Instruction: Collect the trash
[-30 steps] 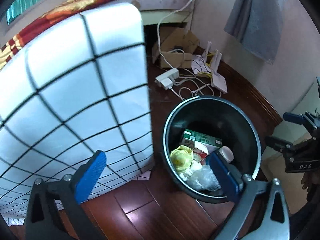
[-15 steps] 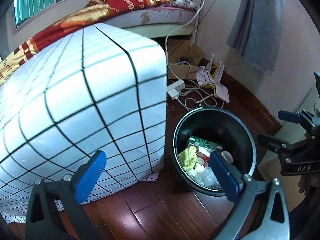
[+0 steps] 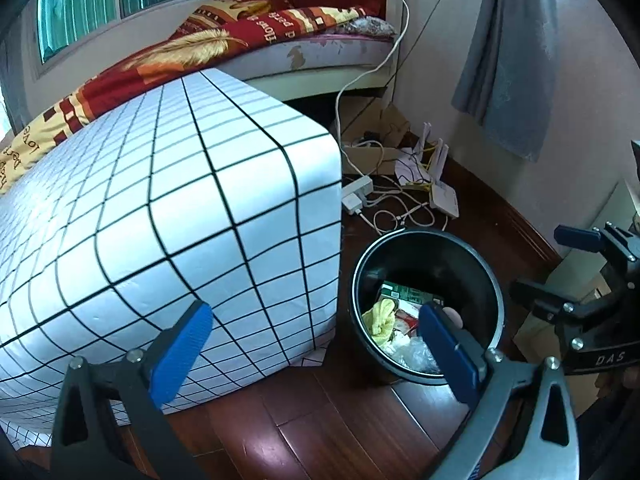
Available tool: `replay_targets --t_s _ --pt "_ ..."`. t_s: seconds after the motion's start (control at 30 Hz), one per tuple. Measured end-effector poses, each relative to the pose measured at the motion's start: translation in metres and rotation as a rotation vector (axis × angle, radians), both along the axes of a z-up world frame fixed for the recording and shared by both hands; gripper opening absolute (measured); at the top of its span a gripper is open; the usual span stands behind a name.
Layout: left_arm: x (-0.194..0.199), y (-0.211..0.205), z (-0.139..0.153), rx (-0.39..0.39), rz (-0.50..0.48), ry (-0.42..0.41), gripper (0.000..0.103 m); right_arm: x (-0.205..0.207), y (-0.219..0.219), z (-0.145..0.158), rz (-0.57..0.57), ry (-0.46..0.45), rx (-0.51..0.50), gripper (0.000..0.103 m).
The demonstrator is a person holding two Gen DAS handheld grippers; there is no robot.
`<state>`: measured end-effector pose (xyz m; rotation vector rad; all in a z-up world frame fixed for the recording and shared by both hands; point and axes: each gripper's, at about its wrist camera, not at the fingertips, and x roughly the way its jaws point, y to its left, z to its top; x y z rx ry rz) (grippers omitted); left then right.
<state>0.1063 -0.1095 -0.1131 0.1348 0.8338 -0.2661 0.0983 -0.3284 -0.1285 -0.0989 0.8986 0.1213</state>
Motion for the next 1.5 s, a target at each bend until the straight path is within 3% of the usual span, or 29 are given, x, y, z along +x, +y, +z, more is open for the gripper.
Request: replay_targets --t_s 0.73,1.17,1.5 --pt "-0.051 0.043 0.067 0.006 0.067 -0.098 0.103 -0.039 0.049 0.089 0.029 -0.128 -0.018 0.103" --pt "-0.081 0.046 0.110 -0.009 0.068 -0.172 0.103 -0.085 0.064 0.145 -0.017 -0.211 -0.005 0.103" --pt "-0.104 0.040 0.129 -0.027 0.039 -0.211 0.103 -0.122 0.056 0.168 -0.042 -0.257 -0.011 0.103"
